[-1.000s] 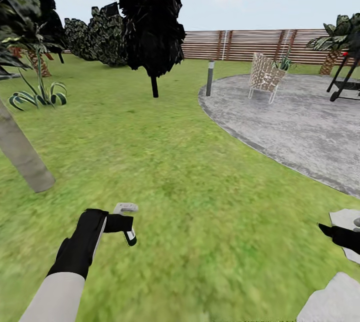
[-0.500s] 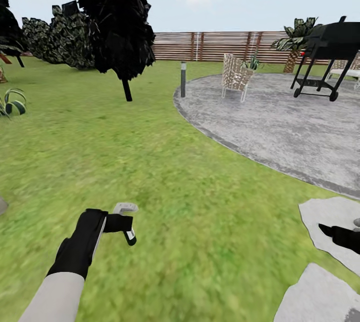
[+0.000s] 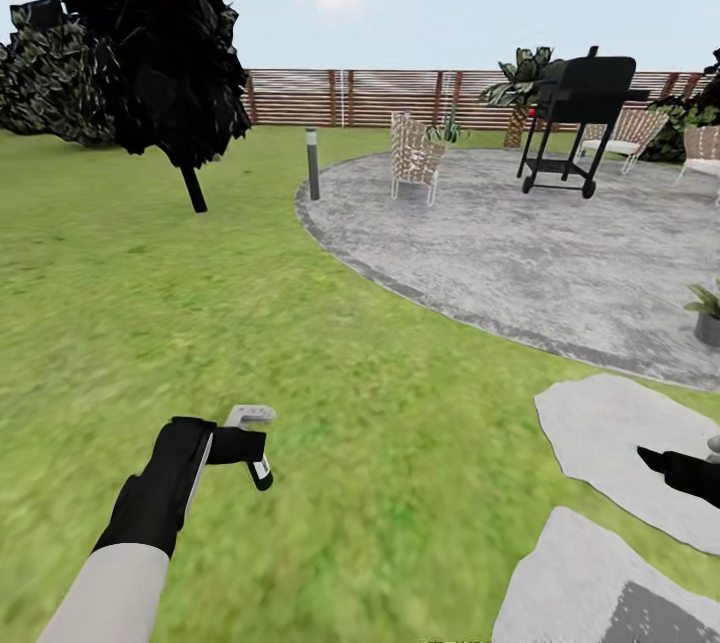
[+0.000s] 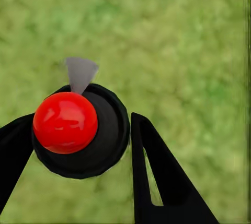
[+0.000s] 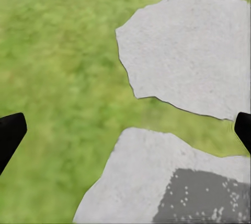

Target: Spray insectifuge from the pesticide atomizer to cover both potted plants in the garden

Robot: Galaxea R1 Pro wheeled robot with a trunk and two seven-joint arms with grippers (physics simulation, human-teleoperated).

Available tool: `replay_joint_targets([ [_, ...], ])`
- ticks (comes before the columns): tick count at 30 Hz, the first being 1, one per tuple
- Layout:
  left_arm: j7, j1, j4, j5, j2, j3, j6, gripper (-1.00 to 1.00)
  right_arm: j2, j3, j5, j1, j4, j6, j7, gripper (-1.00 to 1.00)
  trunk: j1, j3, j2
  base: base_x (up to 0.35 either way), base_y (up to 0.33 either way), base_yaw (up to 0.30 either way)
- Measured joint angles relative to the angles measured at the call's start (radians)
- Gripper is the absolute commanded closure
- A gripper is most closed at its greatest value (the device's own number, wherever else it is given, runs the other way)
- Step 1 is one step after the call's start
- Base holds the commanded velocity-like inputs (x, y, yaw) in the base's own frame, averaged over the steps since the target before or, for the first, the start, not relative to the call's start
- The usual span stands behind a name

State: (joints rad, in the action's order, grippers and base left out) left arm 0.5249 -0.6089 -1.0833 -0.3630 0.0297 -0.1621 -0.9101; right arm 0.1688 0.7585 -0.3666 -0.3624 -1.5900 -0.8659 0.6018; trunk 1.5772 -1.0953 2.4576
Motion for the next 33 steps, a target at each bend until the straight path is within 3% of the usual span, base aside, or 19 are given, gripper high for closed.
replay_joint_targets([
  [22, 0.000, 0.000, 0.000, 0.000, 0.000, -0.002, -0.004, 1.00, 0.000, 0.001, 0.000, 0.000, 0.000, 0.000, 0.000, -1.00, 0.000, 0.015, 0.000, 0.000, -0.001, -0.288],
  [33, 0.000, 0.000, 0.000, 0.000, 0.000, -0.002, -0.004, 1.00, -0.001, 0.000, -0.001, 0.000, 0.000, 0.008, -0.003, -1.00, 0.000, 0.023, 0.000, 0.000, 0.000, -0.204],
])
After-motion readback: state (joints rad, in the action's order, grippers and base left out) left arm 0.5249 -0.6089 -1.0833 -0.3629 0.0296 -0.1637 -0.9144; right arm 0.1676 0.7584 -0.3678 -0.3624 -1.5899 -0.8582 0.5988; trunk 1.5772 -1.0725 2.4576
